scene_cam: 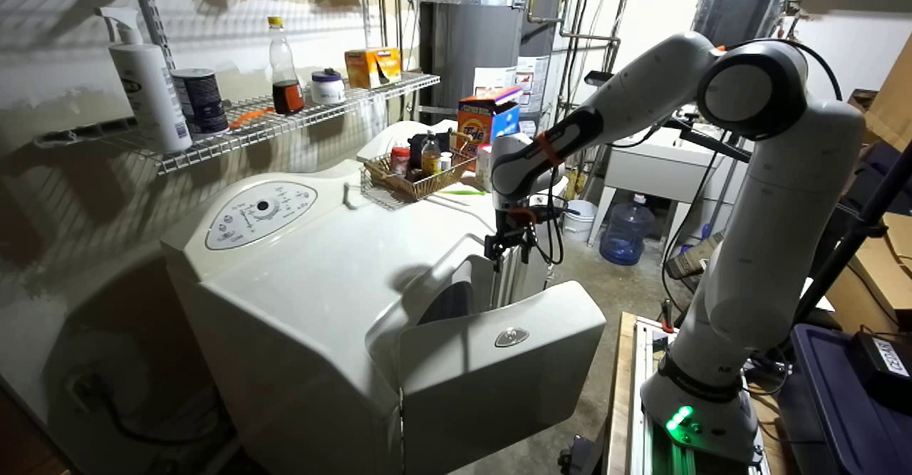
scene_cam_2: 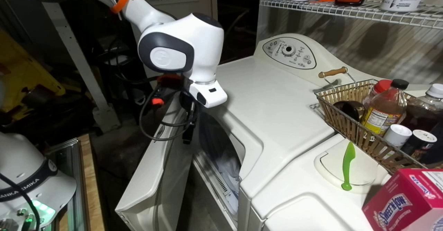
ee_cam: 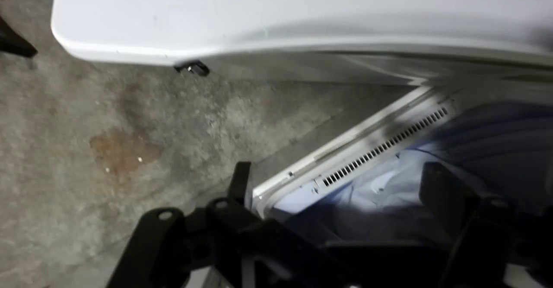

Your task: Open the machine on the left.

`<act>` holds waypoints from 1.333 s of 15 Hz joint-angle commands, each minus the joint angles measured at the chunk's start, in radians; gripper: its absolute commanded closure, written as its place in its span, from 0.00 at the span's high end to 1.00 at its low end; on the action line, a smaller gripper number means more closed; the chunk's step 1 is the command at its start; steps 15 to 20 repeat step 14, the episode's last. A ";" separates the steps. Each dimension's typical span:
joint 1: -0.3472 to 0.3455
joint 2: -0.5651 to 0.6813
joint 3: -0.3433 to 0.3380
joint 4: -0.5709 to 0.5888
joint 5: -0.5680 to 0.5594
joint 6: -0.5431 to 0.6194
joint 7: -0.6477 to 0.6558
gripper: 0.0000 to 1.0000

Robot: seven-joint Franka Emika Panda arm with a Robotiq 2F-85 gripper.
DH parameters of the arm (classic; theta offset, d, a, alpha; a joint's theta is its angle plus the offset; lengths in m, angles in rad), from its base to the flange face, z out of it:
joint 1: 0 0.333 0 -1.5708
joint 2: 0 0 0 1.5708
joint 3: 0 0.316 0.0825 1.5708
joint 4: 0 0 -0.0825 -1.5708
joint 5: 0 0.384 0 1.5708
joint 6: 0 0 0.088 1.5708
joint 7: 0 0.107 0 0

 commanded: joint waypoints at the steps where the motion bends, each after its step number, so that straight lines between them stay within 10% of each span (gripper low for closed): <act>1: 0.006 -0.121 0.025 -0.075 0.031 0.126 -0.079 1.00; 20: 0.005 -0.137 0.034 -0.072 0.046 0.153 -0.126 1.00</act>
